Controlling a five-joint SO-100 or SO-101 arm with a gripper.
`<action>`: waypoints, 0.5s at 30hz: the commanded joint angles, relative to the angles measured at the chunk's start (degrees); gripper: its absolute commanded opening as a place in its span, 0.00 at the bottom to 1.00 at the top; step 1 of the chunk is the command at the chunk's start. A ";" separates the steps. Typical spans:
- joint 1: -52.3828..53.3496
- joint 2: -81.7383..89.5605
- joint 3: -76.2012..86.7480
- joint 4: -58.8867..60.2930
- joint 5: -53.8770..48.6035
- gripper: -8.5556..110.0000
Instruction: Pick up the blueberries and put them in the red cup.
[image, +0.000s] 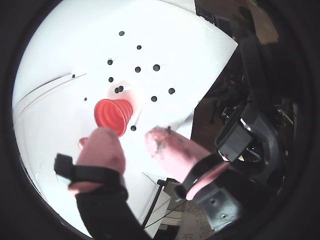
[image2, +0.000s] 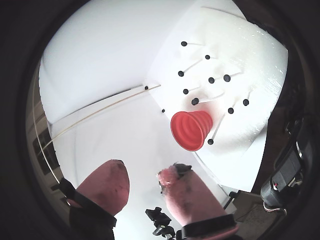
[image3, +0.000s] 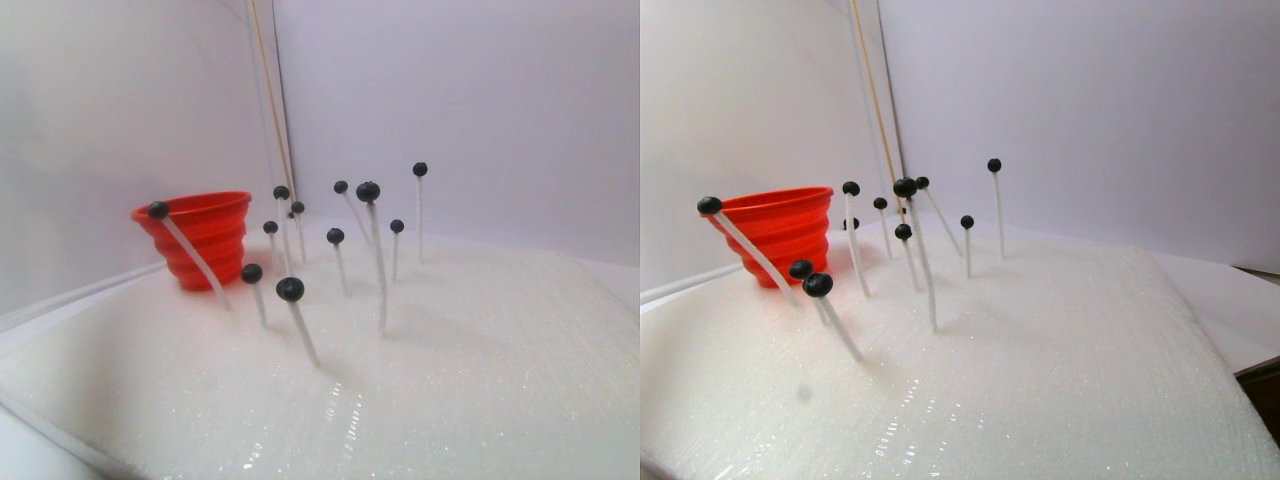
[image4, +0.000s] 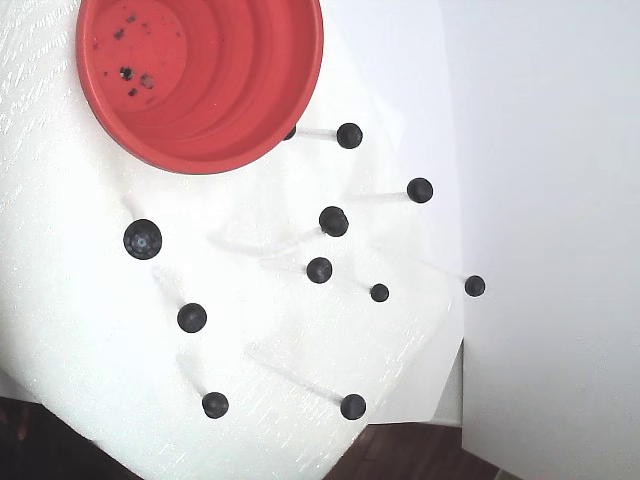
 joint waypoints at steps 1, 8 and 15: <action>0.00 0.18 -0.26 0.18 0.00 0.17; 0.09 0.09 -0.26 0.18 -0.09 0.17; 0.26 0.00 -0.18 0.18 -0.09 0.17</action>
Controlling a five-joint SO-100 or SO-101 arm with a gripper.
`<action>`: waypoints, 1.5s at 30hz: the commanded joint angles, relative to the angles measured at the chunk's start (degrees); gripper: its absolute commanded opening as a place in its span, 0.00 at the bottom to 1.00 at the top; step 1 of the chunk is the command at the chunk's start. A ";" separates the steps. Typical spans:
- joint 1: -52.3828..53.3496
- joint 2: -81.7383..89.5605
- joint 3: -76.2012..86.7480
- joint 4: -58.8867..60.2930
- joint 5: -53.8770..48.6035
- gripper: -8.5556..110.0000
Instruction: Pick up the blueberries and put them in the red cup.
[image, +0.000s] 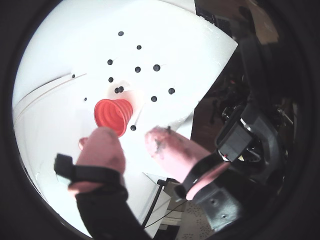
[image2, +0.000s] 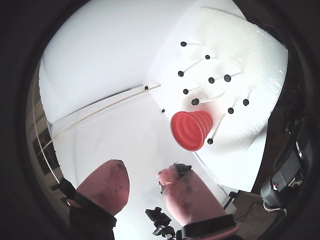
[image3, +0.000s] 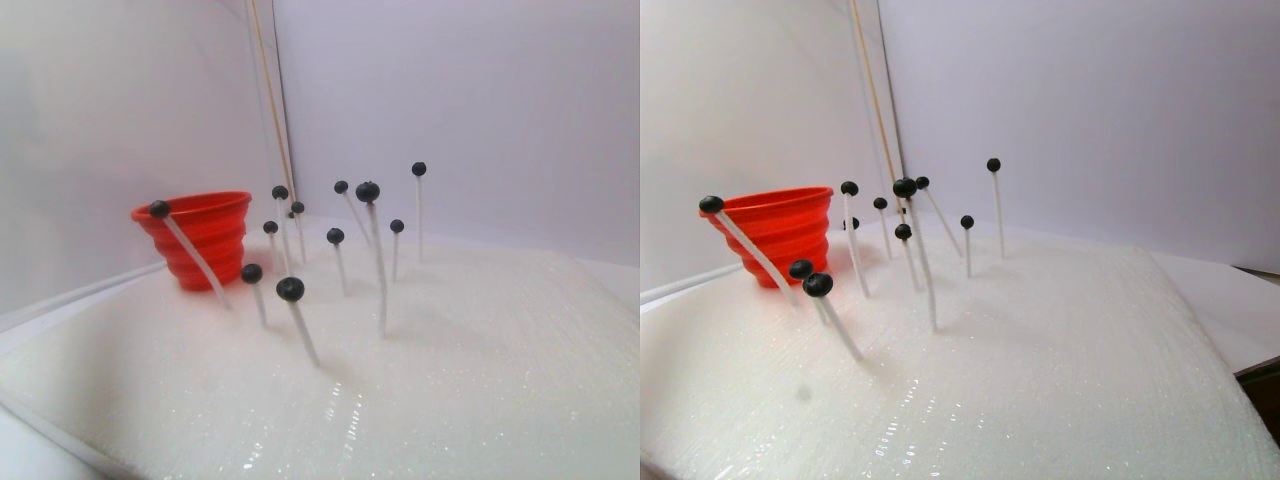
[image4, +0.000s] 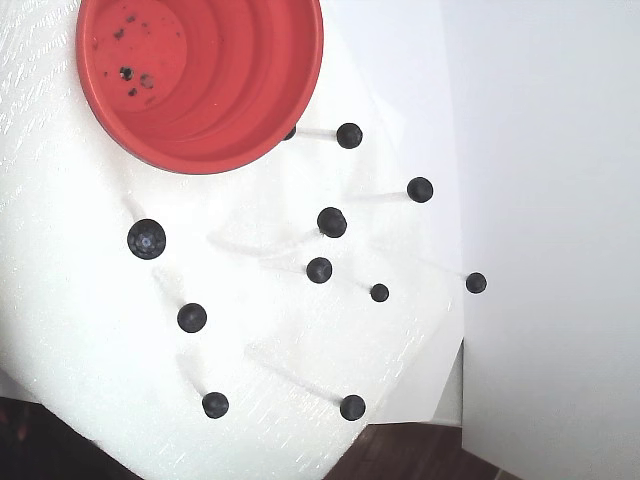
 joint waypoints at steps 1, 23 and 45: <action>0.26 0.00 -0.18 0.18 -0.09 0.17; -0.26 0.00 -0.18 -0.09 -0.09 0.17; -10.02 -7.56 0.26 -7.29 -12.22 0.16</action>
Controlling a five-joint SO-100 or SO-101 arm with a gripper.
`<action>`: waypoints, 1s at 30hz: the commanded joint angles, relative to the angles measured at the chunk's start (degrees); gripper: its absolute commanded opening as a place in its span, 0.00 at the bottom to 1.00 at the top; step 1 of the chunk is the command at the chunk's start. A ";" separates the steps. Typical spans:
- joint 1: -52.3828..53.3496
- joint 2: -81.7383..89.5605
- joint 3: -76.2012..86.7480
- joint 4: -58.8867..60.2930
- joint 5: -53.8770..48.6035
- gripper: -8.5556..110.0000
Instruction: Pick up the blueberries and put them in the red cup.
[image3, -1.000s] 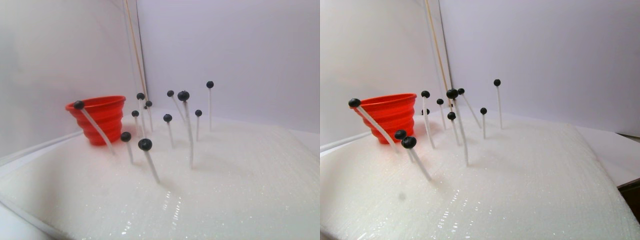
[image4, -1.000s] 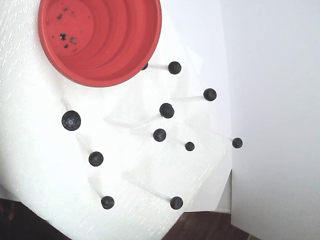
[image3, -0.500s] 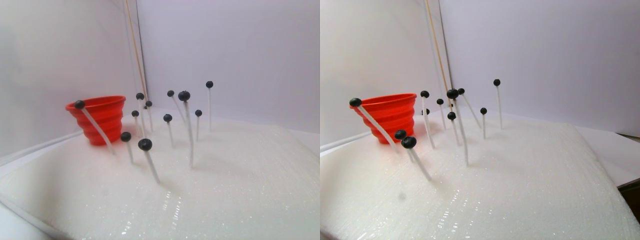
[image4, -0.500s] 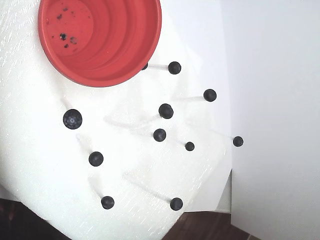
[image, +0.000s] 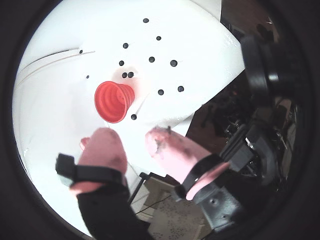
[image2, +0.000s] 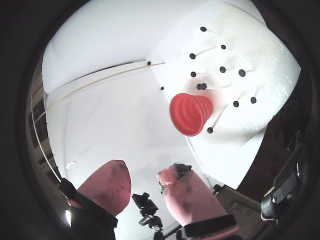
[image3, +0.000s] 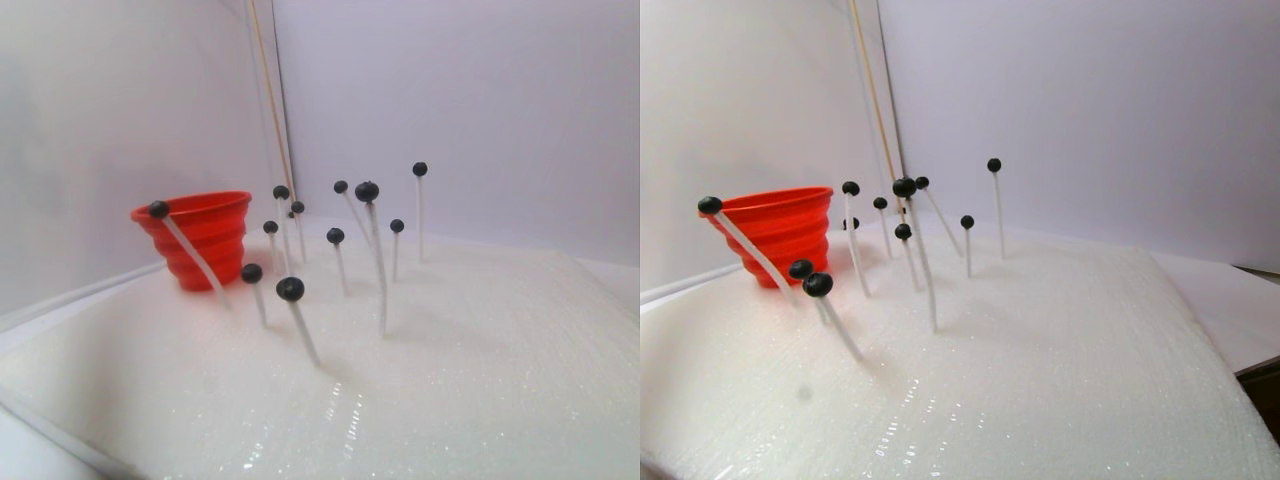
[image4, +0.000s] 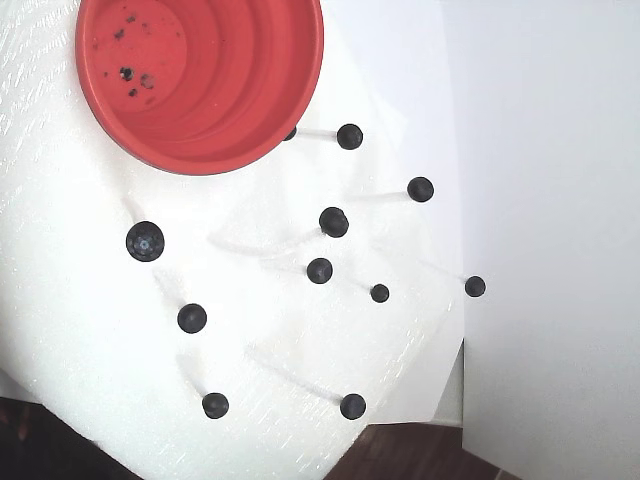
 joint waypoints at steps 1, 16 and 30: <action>0.09 -0.62 0.88 0.62 -4.31 0.16; -5.63 -6.59 7.47 -1.14 -22.24 0.17; -6.77 -11.34 12.83 -5.80 -36.74 0.19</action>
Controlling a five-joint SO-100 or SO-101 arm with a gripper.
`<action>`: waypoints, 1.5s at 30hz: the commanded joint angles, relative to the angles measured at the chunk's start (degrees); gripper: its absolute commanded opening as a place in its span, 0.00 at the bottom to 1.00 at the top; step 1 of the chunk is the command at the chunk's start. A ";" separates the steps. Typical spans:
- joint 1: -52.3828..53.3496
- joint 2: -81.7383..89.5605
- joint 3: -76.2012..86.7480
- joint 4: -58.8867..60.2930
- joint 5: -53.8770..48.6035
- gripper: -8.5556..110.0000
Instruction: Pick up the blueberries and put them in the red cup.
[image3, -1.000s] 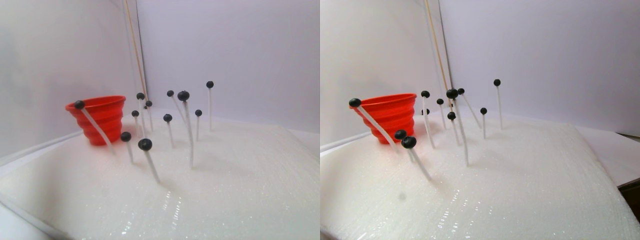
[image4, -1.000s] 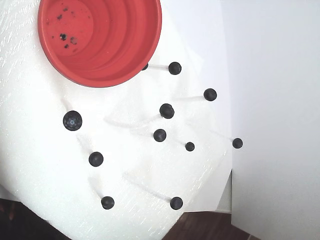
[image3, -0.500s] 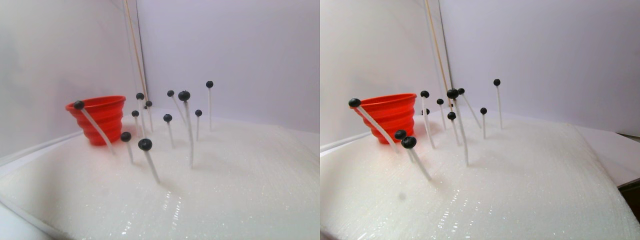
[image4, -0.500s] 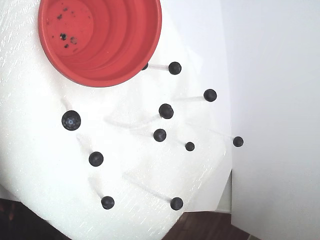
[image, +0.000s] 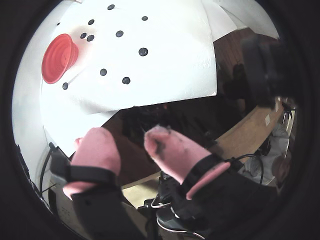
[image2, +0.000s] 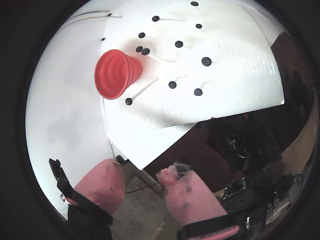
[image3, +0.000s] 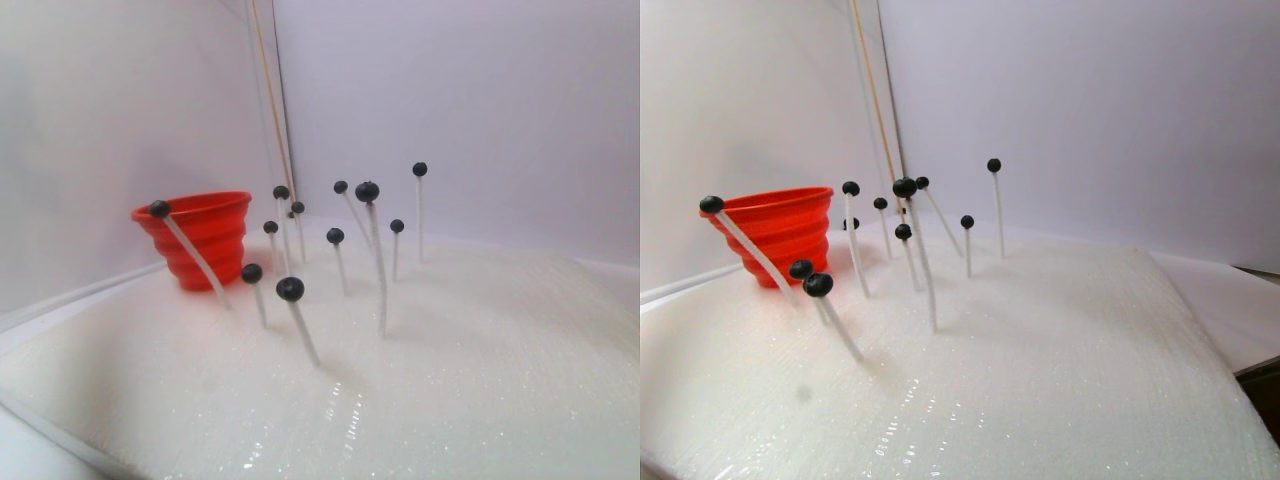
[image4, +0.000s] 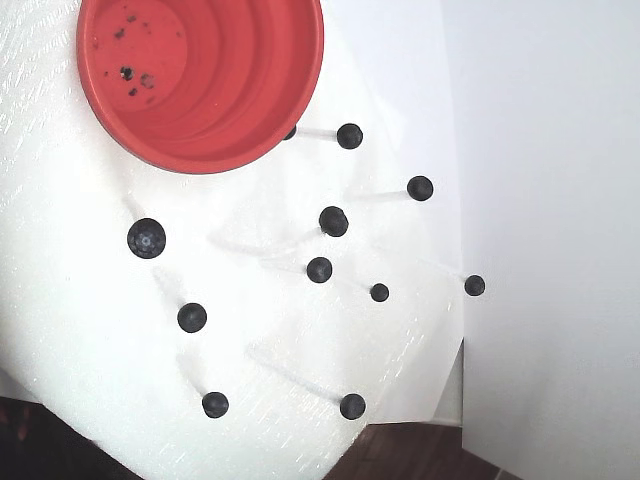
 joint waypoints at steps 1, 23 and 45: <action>-0.70 -1.32 0.88 -2.72 -3.08 0.19; 3.52 -10.11 5.27 -8.44 -20.92 0.19; 10.28 -20.04 10.90 -20.21 -34.01 0.20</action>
